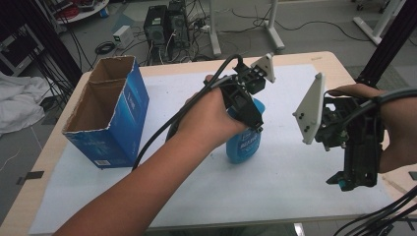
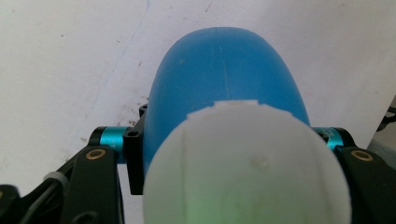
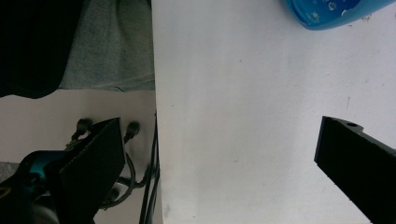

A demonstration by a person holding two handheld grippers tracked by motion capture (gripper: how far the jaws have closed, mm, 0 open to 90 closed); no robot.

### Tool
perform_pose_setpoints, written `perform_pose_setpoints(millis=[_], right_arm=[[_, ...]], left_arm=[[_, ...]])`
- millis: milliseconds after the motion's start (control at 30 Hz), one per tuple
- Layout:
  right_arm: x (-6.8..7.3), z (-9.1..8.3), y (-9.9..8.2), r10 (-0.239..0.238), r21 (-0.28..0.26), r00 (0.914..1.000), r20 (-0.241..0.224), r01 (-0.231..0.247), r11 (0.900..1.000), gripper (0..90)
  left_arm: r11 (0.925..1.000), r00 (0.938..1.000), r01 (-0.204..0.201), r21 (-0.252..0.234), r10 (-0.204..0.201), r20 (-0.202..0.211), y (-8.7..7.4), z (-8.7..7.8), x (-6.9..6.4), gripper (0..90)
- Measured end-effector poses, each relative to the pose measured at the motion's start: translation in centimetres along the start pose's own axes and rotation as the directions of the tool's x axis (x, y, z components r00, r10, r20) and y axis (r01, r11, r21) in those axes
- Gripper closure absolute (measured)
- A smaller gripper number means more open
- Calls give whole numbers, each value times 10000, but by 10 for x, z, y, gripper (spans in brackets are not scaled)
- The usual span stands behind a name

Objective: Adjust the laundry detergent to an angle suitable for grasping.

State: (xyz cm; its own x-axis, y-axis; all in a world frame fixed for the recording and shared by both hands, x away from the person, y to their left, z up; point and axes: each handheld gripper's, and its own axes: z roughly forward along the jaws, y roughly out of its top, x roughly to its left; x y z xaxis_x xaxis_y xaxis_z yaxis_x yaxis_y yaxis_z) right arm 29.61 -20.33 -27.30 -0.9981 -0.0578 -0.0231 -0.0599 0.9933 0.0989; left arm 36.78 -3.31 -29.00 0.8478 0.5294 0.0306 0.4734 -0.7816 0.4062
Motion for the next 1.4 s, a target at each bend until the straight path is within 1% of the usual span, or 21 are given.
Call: perform_pose_setpoints(millis=[67, 200, 400, 500, 600, 700, 733, 767, 800, 833, 867, 900, 933, 967, 1067, 1100, 1133, 1200, 1233, 1267, 1400], right_arm=[[0, 0, 1, -23, 3, 10000, 8, 23, 10000, 11], [0, 0, 4, -95, -12, 10000, 15, 95, 10000, 11], [0, -1, 9, -96, 14, 9999, 48, 96, 10000, 11], [-1, 0, 12, -161, 36, 9999, 42, 161, 9999, 11], [0, 0, 15, -107, 86, 9999, 16, 107, 9999, 11], [-1, 1, 17, -141, 124, 9999, -32, 141, 9998, 11], [-1, 1, 17, -121, 116, 9999, -1, 121, 9999, 11], [-1, 1, 17, -121, 116, 9999, -1, 121, 9999, 11], [-1, 1, 18, -121, 119, 9999, -23, 121, 9999, 11], [-1, 1, 19, -77, 150, 10000, -39, 77, 9999, 11], [-2, 1, 19, -103, 140, 9999, -51, 103, 9998, 11], [-2, 1, 19, -105, 144, 9999, -33, 105, 9998, 11], [-2, 1, 20, -117, 130, 9999, -2, 117, 9998, 11], [-2, 1, 20, -105, 136, 9999, -13, 105, 9999, 11], [-2, 0, 22, -17, 192, 10000, -13, 17, 9998, 11], [-2, 0, 22, -72, 166, 10000, -37, 73, 9998, 11], [-2, 0, 22, -48, 181, 10000, -39, 48, 9998, 11], [-2, 0, 23, -23, 228, 10000, -39, 24, 9997, 11], [-2, 0, 23, -15, 239, 10000, -43, 16, 9997, 11], [-2, -1, 24, 7, 245, 10000, -44, -6, 9997, 11], [-2, -1, 25, 50, 279, 10000, -49, -48, 9996, 11]], left_arm=[[9999, 9998, -170, 31, 170, -68, 0, -6, 1, 384], [9988, 9988, -478, 37, 479, -60, -2, -18, 3, 384], [9947, 9947, -1027, 85, 1026, 97, -7, -29, 8, 385], [9929, 9927, -1192, -11, 1192, 172, -10, -33, 11, 384], [9876, 9873, -1566, -105, 1568, 247, -14, -39, 15, 384], [9805, 9797, -1960, -137, 1964, 400, -17, -43, 18, 384], [9805, 9797, -1960, -137, 1964, 400, -17, -43, 18, 384], [9785, 9771, -2057, -143, 2062, 516, -19, -45, 20, 384], [9759, 9732, -2178, -156, 2184, 718, -22, -47, 23, 384], [9729, 9693, -2307, -166, 2313, 841, -24, -48, 25, 384], [9711, 9668, -2383, -161, 2388, 905, -25, -49, 26, 384], [9674, 9622, -2527, -153, 2529, 1010, -27, -50, 27, 384], [9636, 9580, -2669, -160, 2671, 1048, -27, -50, 29, 384], [9575, 9511, -2877, -199, 2881, 1116, -29, -51, 30, 384], [9479, 9400, -3182, -179, 3179, 1236, -33, -53, 33, 384], [9437, 9348, -3301, -205, 3298, 1319, -35, -54, 35, 384], [9418, 9321, -3355, -229, 3354, 1366, -36, -54, 35, 384], [9291, 9165, -3684, -331, 3690, 1545, -38, -55, 38, 384], [9276, 9135, -3716, -373, 3726, 1634, -39, -56, 39, 384], [9278, 9122, -3707, -418, 3722, 1715, -40, -56, 39, 384], [9059, 8788, -4173, -720, 4225, 2217, -45, -56, 42, 384]])
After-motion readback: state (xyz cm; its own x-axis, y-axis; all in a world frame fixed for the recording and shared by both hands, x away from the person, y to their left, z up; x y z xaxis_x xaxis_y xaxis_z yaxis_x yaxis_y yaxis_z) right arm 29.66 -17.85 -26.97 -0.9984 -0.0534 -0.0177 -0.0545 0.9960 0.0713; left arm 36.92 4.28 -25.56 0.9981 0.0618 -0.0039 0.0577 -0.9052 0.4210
